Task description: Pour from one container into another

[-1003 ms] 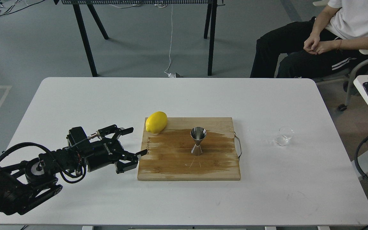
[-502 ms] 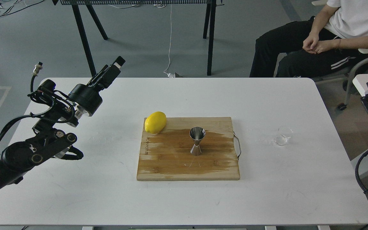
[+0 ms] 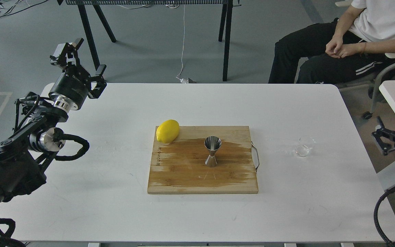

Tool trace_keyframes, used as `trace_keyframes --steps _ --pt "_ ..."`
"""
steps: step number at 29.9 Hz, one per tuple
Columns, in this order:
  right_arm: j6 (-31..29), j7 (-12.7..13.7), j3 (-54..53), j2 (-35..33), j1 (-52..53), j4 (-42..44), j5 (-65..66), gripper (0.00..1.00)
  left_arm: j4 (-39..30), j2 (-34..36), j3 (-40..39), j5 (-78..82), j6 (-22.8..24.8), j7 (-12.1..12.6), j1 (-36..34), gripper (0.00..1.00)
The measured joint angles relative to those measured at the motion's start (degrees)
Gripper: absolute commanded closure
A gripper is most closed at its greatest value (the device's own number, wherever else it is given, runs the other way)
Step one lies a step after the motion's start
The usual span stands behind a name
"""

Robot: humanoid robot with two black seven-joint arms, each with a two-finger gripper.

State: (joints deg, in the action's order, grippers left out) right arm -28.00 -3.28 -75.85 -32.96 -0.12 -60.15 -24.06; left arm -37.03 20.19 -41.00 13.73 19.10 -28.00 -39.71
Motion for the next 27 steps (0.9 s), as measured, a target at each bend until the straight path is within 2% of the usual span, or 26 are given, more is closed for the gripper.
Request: trace_keyframes --steps 3,5,12,15,20,27 --pt "0.38 0.91 1.92 0.69 -1.8 -4.1 -2.56 0.0 2.62 -1.98 -0.25 -1.07 0.67 0.0 -0.13 0.0" --pt "3.02 1.61 2.78 1.15 -3.17 -7.33 -4.36 0.0 3.3 -2.7 -0.34 -1.43 0.75 0.0 -0.17 0.0" --pt "21.62 3.21 3.56 4.94 -4.63 -13.9 -8.6 0.0 3.54 -3.13 -0.34 -2.39 0.86 0.0 -0.17 0.0" --pt "26.74 3.79 3.53 6.83 -4.2 -13.94 -8.56 0.0 3.54 -2.96 -0.35 -2.53 0.96 0.0 -0.29 0.0" --pt "29.02 4.45 3.9 7.76 -2.57 -11.17 -8.01 0.0 3.54 -2.79 -0.39 -2.58 1.02 0.0 -0.36 0.0" --pt "28.95 4.84 7.04 10.78 3.82 -2.89 -6.29 0.0 3.54 -2.94 -0.34 -2.58 0.78 0.0 -0.03 0.0"
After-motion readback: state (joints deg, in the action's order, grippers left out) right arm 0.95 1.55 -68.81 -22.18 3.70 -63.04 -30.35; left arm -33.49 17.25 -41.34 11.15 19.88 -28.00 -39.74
